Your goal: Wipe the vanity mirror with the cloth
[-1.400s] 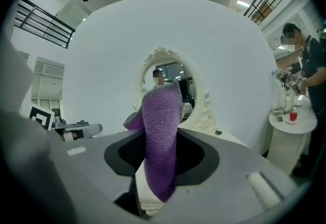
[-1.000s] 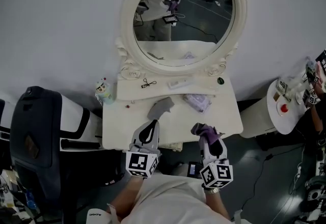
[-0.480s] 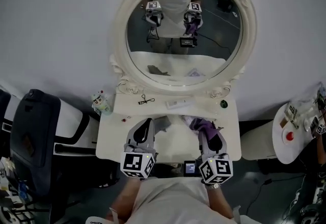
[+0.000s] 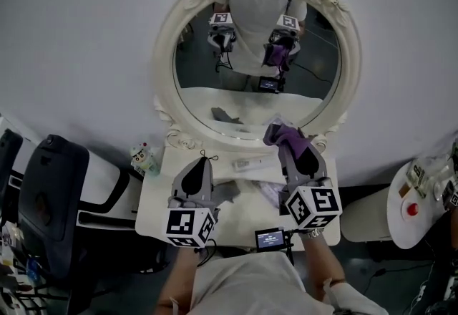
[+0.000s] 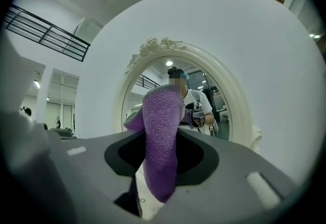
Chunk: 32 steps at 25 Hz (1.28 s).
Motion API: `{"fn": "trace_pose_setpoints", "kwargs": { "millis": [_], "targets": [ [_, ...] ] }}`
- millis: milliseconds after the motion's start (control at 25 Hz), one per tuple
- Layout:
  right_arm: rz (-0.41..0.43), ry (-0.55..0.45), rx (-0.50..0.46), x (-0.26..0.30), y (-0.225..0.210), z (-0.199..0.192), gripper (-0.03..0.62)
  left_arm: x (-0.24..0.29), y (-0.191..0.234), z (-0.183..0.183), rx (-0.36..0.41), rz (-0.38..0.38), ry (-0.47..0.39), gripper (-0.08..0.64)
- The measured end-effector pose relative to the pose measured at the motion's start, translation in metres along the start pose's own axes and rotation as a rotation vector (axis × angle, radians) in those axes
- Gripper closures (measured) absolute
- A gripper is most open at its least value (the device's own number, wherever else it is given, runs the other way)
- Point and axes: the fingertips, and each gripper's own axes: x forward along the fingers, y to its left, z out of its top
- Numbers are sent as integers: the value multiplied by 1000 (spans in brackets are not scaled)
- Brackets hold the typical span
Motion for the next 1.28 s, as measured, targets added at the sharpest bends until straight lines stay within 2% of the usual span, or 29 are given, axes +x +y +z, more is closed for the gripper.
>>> {"fn": "trace_pose_setpoints", "kwargs": {
  "millis": [400,640,840,1080,1280],
  "targets": [
    [27,-133,-59,101,68,125,442,40,48,97,34,-36,-36,557],
    [-3,-171,-85,150,88,175,442,42,59,146,59,-62,-105,557],
    [-40,-188,-88,177,97,199,443,40,67,158,70,-62,-121,557],
    [-75,-215,-123,184,99,210,442,45,75,164,84,-63,-132,557],
    [-85,-228,-141,178,84,214,440,59,61,162,76,-105,-131,557]
  ]
}}
